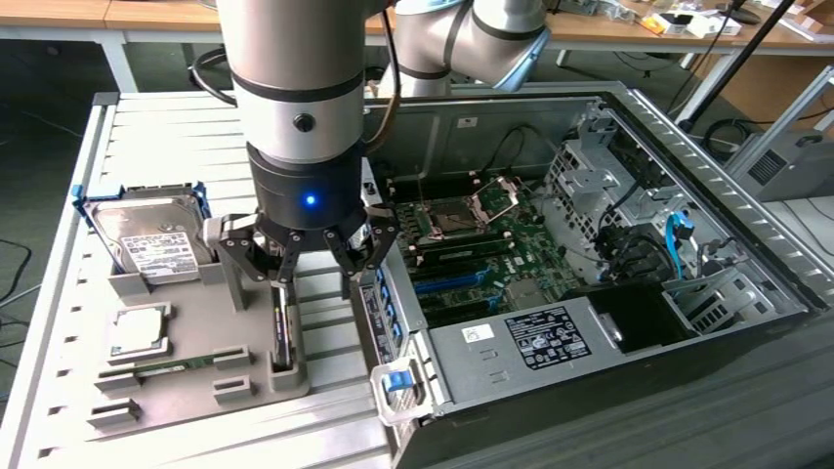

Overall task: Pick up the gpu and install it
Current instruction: 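Pick up the gpu and move the gpu toward the slot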

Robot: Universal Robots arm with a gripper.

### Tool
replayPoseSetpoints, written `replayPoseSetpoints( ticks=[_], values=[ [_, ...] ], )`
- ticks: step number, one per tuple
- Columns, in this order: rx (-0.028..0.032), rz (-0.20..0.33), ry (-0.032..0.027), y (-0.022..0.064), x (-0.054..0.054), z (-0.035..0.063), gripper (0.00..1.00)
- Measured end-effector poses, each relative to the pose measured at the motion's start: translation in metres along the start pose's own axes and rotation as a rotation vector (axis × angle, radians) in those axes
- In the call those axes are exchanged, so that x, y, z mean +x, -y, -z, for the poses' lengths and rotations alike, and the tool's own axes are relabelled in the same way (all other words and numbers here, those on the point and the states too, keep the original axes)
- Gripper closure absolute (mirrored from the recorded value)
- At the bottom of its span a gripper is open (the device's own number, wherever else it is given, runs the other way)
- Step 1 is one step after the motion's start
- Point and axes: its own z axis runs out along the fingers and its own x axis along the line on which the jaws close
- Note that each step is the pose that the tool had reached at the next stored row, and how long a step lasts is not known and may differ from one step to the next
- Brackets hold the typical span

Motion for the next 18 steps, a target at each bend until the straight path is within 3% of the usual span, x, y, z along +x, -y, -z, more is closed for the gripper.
replayPoseSetpoints(
  ticks=[10,18],
  values=[
    [0.0101,0.0,0.0007,-0.0015,-0.0027,-0.0012,0.46],
    [0.0117,0.0,0.0009,-0.0095,-0.0043,-0.0012,0.46]
  ],
)
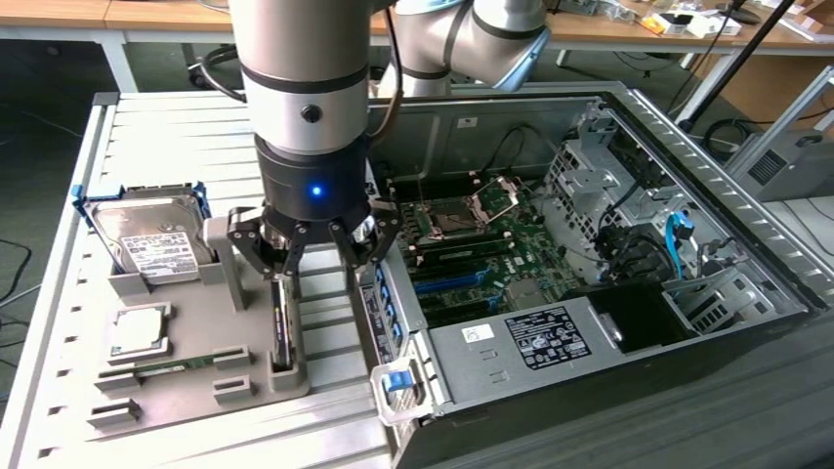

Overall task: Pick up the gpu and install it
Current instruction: 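Pick up the gpu and move the gpu toward the slot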

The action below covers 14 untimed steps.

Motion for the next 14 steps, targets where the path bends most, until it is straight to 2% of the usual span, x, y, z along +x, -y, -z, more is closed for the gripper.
replayPoseSetpoints(
  ticks=[14],
  values=[
    [0.0001,0.0,0.0001,-0.0086,0.019,-0.0045,0.46]
  ],
)
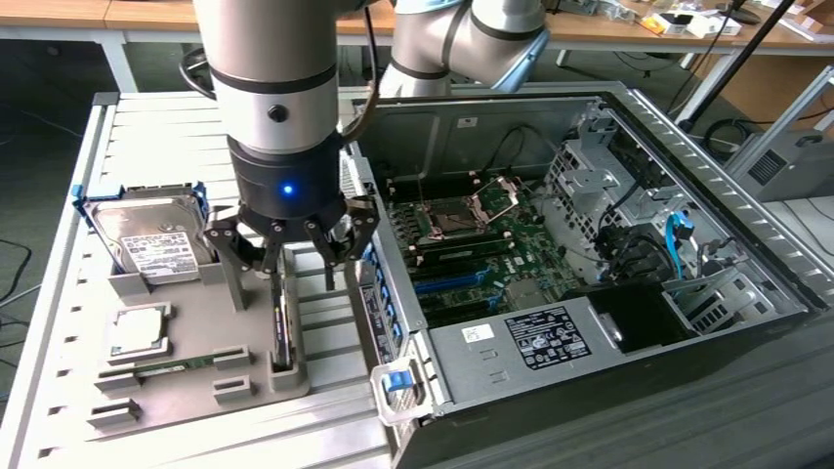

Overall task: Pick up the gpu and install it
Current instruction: 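Pick up the gpu and move the gpu toward the slot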

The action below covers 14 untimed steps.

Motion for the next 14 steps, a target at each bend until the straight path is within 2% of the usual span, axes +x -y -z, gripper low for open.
replayPoseSetpoints(
  ticks=[14],
  values=[
    [-0.0001,0.0,0.0001,-0.013,0.012,-0.0104,0.46]
  ],
)
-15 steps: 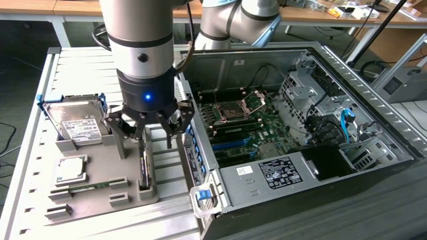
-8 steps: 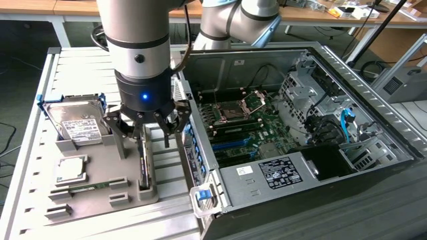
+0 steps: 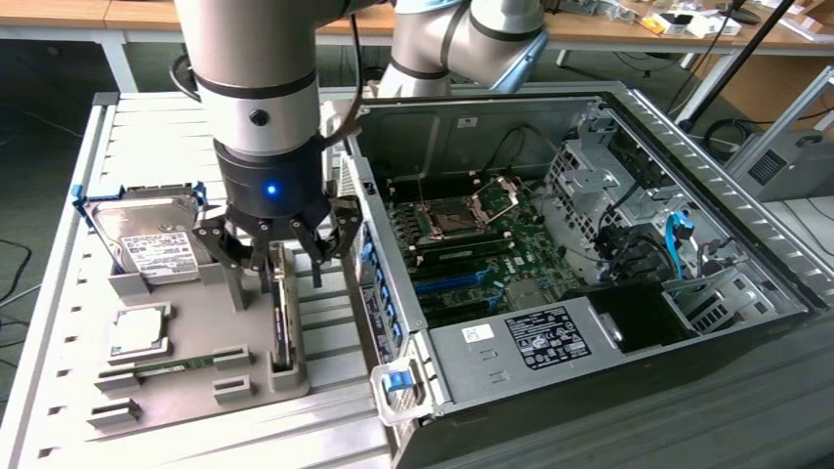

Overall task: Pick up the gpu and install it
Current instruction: 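Pick up the gpu and move the gpu toward the slot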

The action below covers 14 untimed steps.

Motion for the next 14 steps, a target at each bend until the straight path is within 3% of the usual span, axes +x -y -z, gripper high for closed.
replayPoseSetpoints(
  ticks=[14],
  values=[
    [-0.0024,0.0,-0.0002,-0.0072,0.009,-0.0114,0.46]
  ],
)
